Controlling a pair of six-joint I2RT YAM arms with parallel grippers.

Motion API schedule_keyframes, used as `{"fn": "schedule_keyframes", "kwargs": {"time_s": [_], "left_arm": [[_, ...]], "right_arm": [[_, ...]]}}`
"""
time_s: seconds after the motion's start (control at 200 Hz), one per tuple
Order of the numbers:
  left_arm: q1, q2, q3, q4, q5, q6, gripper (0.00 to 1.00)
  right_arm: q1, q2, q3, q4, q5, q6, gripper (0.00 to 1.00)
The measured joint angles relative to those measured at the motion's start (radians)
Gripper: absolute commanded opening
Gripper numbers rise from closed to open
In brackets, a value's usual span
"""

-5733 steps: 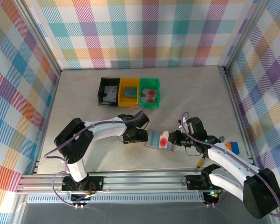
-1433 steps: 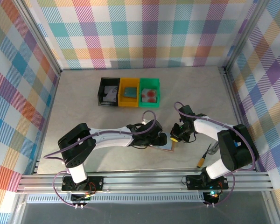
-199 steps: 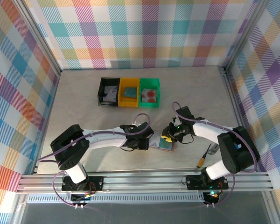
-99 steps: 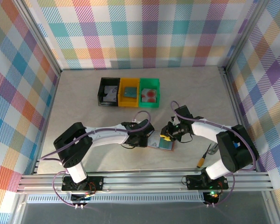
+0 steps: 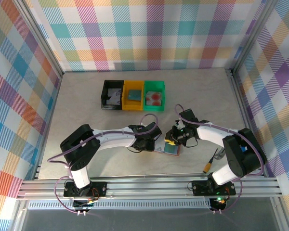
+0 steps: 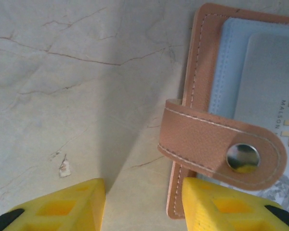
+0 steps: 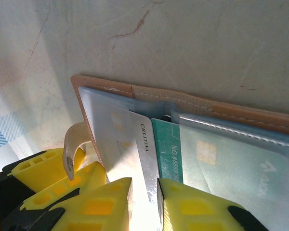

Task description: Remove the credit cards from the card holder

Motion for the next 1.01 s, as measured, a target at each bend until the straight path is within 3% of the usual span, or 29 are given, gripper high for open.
{"fn": "schedule_keyframes", "kwargs": {"time_s": [1.005], "left_arm": [[0.004, 0.058, 0.077, -0.091, 0.017, -0.009, 0.43]], "right_arm": [[0.012, 0.026, 0.013, 0.005, 0.043, -0.016, 0.2]]}}
